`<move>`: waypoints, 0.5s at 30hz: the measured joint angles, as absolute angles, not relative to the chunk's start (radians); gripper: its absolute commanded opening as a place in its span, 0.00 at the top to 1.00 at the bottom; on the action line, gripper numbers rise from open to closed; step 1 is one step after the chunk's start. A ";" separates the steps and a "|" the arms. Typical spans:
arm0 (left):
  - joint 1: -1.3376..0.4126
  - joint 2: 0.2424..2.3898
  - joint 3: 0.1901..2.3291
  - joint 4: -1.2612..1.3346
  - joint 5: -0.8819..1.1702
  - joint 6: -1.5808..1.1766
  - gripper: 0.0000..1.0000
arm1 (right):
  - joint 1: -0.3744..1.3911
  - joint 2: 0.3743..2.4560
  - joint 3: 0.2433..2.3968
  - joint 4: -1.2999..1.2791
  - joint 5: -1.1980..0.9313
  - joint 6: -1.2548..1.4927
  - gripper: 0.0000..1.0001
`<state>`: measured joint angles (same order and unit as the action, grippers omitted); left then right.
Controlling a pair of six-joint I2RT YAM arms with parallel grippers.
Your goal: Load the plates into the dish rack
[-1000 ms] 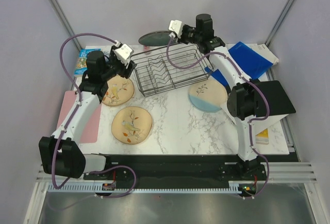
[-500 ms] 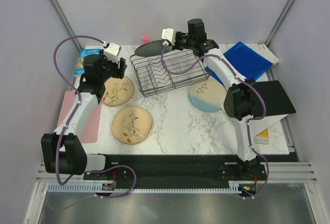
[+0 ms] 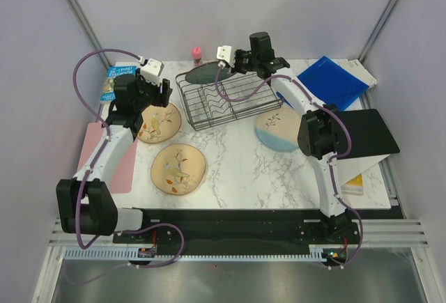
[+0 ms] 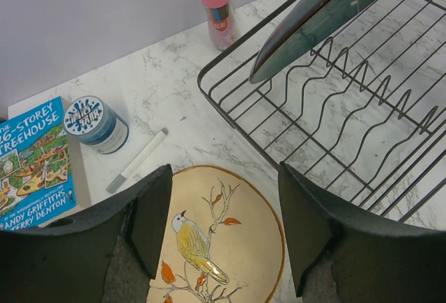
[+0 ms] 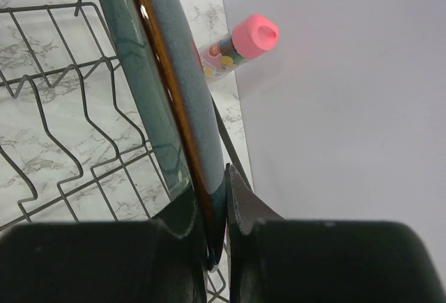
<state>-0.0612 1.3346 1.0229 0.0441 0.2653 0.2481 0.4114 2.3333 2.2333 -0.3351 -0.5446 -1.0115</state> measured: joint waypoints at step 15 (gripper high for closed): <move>-0.061 1.349 0.987 0.054 0.273 0.228 0.31 | 0.451 2.353 2.233 -0.352 -0.510 -1.129 1.00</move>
